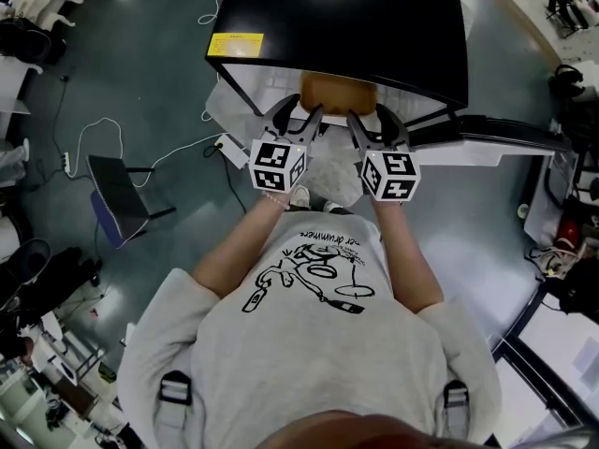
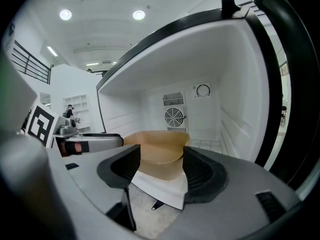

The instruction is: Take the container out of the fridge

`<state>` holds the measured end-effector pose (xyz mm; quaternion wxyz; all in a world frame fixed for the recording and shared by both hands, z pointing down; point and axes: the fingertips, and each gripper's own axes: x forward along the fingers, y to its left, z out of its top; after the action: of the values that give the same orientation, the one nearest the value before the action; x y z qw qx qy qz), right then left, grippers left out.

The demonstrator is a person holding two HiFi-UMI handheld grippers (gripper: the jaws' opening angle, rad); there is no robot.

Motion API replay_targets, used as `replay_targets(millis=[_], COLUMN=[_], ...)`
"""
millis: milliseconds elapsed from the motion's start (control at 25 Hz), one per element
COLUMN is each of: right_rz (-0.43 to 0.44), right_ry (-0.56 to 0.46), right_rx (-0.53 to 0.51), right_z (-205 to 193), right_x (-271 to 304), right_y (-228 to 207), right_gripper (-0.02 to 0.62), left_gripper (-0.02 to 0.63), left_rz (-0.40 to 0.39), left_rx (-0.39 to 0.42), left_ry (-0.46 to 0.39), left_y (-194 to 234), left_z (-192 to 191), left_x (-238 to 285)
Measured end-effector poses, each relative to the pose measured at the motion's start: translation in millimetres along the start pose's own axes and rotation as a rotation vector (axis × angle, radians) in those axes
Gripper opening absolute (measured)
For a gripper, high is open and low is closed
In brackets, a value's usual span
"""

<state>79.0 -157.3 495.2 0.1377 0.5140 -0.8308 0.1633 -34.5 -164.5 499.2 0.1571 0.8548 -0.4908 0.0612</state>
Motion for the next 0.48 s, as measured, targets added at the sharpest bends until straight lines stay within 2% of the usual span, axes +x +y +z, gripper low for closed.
replay_targets(millis=[480], right_rz=[-0.017], right_ry=[0.007], right_rx=[0.0], right_z=[-10], right_x=[-17], right_y=[1], right_gripper=[0.27], left_gripper=[0.221], left_rz=[-0.019], left_rx=[0.02], left_ry=[0.004], left_y=[-15], left_z=[-4], left_x=[-10])
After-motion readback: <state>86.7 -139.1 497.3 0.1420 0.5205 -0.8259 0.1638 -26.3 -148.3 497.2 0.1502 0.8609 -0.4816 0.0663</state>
